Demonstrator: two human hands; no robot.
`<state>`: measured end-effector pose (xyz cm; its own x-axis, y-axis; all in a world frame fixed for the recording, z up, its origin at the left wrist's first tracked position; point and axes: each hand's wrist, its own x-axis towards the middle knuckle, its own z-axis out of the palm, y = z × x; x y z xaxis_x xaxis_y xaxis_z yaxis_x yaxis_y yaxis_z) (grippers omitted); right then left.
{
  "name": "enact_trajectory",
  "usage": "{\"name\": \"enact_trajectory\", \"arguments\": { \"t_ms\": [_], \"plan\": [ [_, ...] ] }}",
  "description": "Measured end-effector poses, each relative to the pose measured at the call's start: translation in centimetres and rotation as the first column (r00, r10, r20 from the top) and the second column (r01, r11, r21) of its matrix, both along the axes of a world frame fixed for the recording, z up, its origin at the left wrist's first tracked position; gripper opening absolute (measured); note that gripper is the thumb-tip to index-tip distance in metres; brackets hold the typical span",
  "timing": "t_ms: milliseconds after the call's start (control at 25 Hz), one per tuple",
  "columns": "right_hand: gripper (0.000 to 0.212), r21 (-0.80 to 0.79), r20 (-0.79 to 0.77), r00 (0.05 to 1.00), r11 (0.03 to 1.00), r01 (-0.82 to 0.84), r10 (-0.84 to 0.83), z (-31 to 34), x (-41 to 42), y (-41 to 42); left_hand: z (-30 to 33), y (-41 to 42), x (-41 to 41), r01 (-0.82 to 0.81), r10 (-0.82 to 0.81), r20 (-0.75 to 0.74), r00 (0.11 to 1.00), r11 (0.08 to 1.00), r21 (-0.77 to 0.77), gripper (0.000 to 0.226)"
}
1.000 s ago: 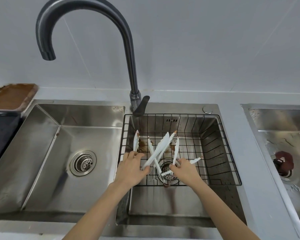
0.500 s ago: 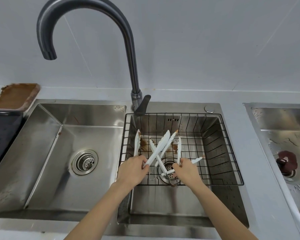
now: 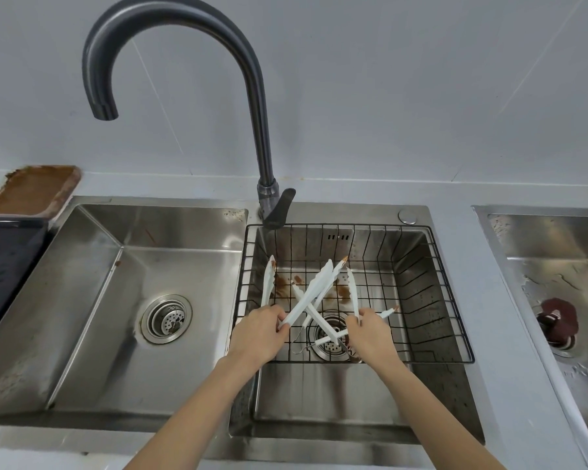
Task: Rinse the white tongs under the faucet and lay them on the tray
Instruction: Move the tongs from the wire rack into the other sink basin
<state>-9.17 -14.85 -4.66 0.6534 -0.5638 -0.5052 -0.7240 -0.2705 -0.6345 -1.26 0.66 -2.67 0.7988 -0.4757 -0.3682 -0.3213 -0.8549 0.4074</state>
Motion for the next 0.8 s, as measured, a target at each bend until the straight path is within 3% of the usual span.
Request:
{"name": "enact_trajectory", "arguments": {
  "t_ms": [360, 640, 800],
  "plan": [
    [0.035, -0.101, 0.070, 0.996, 0.993, 0.060, -0.053, 1.9, -1.0, -1.3, 0.2, -0.2, -0.4, -0.029, 0.029, 0.008, 1.000, 1.000, -0.003, 0.021],
    [0.020, -0.121, 0.079, 0.987, 0.981, 0.152, -0.143, 2.1, -2.2, -2.7, 0.6, -0.4, -0.3, -0.025, 0.024, 0.018, 1.000, 1.000, 0.002, 0.022],
    [0.032, -0.167, 0.092, 0.973, 0.960, 0.224, -0.211, 2.8, -3.1, -4.2, 0.4, -0.4, -0.5, -0.009, 0.009, 0.003, 1.000, 1.000, 0.027, 0.021]
  ]
}}
